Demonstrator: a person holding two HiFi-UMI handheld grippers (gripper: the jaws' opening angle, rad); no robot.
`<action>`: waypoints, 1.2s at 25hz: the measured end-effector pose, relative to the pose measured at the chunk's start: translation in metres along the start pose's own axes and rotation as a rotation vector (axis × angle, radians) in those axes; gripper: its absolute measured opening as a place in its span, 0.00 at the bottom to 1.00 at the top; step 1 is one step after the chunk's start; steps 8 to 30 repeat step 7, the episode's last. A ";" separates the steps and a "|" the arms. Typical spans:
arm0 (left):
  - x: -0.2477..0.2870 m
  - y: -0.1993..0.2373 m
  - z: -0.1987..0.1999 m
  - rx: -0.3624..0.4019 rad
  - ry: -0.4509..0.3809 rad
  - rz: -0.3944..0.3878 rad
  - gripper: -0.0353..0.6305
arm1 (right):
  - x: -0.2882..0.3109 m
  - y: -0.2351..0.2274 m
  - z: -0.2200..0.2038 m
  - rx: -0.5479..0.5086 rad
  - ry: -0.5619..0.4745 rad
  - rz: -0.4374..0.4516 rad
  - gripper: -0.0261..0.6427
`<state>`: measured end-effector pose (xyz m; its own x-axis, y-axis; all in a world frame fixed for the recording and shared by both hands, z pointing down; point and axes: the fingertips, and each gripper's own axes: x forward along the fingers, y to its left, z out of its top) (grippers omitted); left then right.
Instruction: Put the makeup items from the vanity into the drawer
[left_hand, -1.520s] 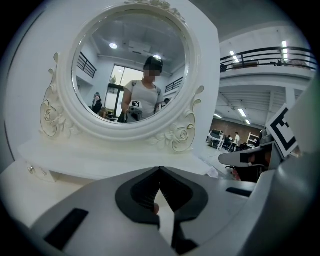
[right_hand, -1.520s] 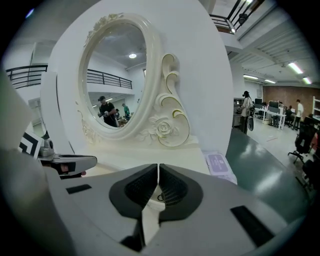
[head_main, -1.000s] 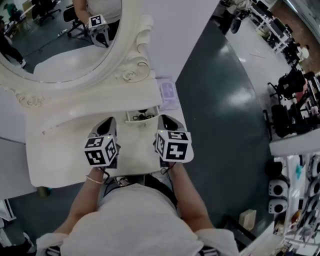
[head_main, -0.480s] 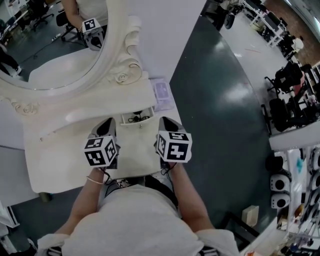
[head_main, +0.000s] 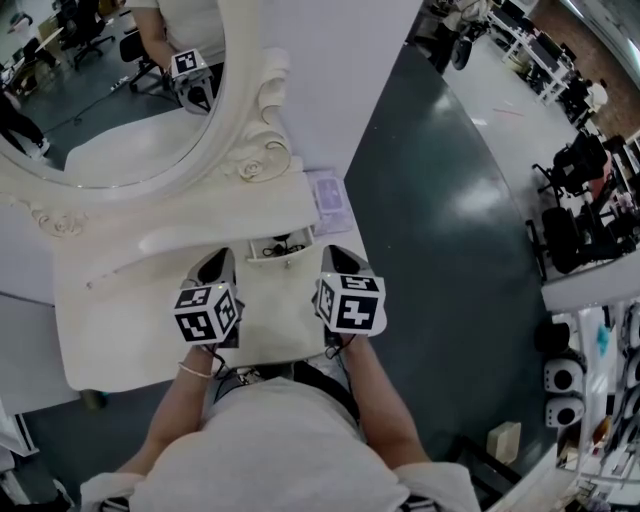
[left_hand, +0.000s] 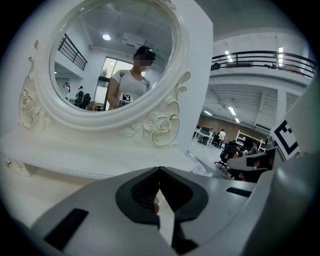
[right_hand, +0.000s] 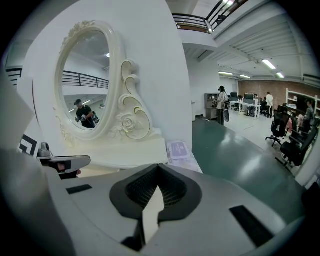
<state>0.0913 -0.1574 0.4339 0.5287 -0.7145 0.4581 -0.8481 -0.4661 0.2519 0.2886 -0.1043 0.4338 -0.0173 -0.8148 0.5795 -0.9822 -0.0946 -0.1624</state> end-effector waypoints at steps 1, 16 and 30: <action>-0.001 0.001 0.000 0.000 0.000 0.002 0.06 | -0.001 0.000 0.000 -0.002 0.000 -0.001 0.07; -0.004 0.007 -0.004 -0.009 0.004 0.010 0.06 | -0.001 0.004 -0.003 -0.008 0.004 -0.005 0.07; -0.004 0.007 -0.004 -0.009 0.004 0.010 0.06 | -0.001 0.004 -0.003 -0.008 0.004 -0.005 0.07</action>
